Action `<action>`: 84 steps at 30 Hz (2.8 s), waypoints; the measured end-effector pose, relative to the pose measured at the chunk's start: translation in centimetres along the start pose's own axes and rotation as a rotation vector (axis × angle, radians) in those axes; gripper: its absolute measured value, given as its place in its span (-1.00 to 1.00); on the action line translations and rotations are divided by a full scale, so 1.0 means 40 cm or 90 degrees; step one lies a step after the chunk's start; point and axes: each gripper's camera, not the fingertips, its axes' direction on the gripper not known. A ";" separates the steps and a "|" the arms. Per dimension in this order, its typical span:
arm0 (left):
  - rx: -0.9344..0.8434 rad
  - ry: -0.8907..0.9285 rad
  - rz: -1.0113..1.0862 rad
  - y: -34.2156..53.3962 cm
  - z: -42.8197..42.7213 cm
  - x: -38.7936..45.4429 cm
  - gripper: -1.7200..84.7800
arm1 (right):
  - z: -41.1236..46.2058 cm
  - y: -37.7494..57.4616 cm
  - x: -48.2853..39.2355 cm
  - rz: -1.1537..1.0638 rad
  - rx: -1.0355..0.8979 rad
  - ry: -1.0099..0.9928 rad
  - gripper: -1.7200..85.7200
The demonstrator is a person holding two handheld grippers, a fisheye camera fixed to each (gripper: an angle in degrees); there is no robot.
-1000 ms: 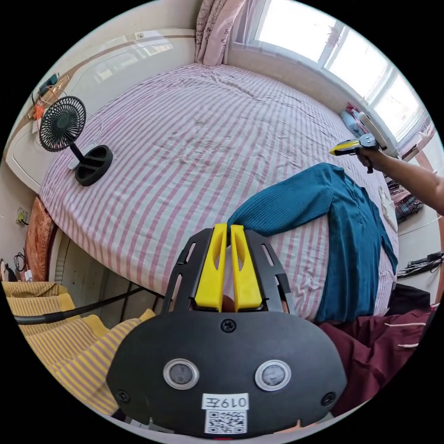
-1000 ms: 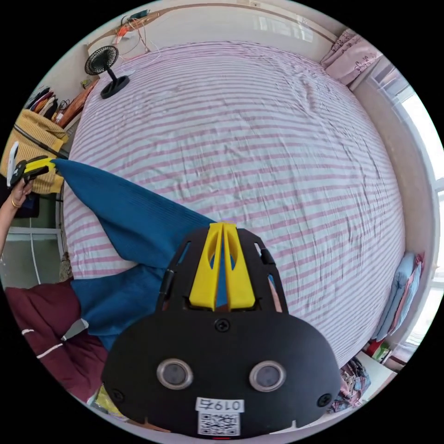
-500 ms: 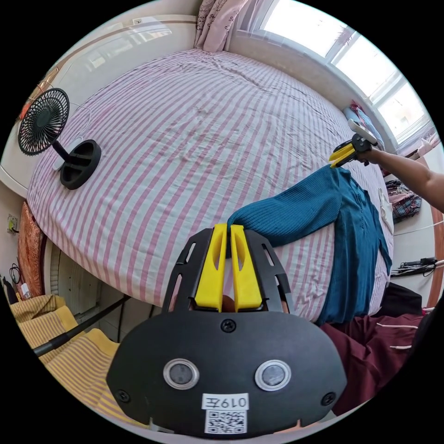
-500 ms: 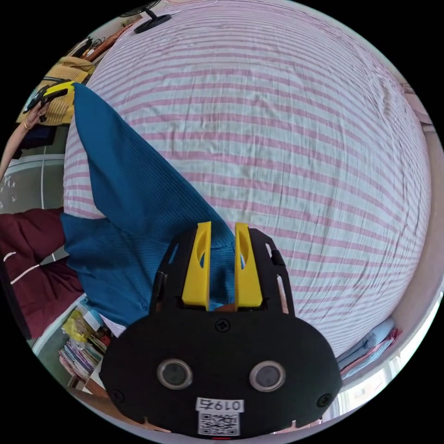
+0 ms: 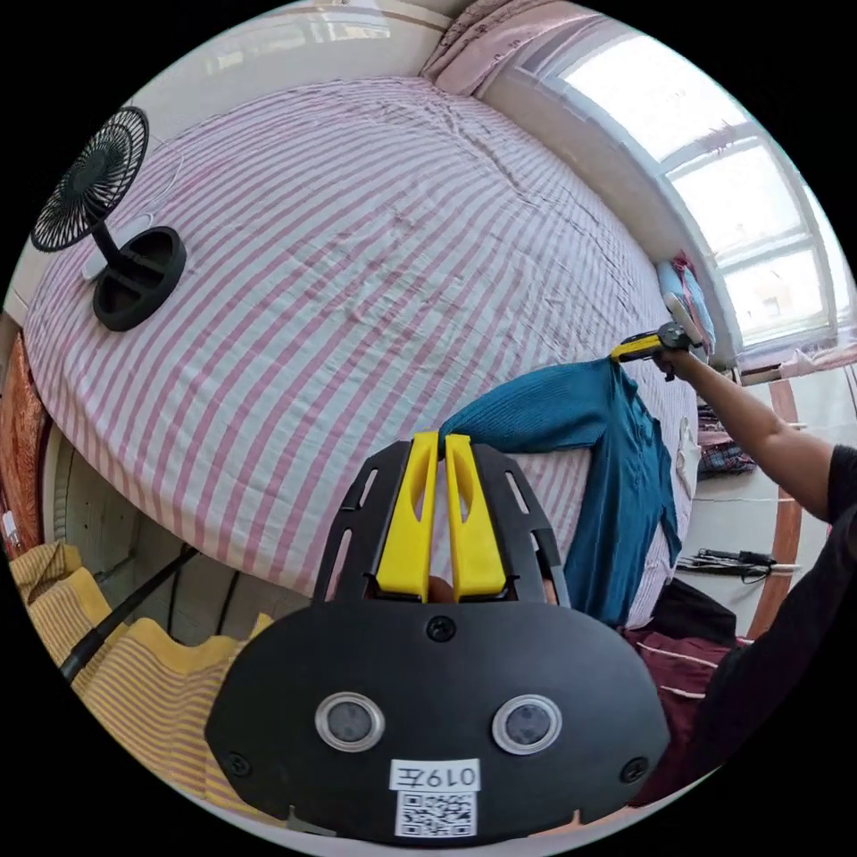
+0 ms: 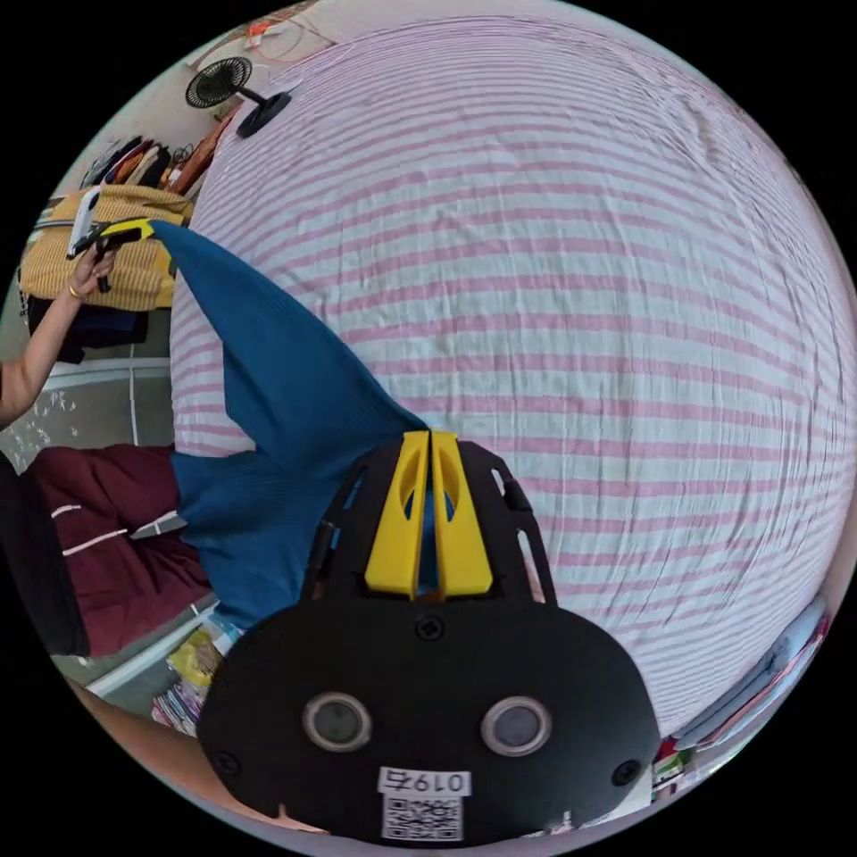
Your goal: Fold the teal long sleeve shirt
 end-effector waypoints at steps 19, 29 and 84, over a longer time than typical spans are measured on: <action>-0.036 -0.048 -0.086 -0.223 0.250 -0.226 -0.85 | 0.023 0.055 -0.060 0.177 0.035 0.170 -0.91; -0.046 0.092 -0.134 -0.004 0.316 -0.301 -0.70 | -0.036 0.024 -0.186 0.142 0.153 0.114 -0.98; 0.032 0.085 -0.238 0.126 0.499 -0.225 -0.93 | 0.189 -0.116 -0.340 -0.028 0.150 0.106 -0.98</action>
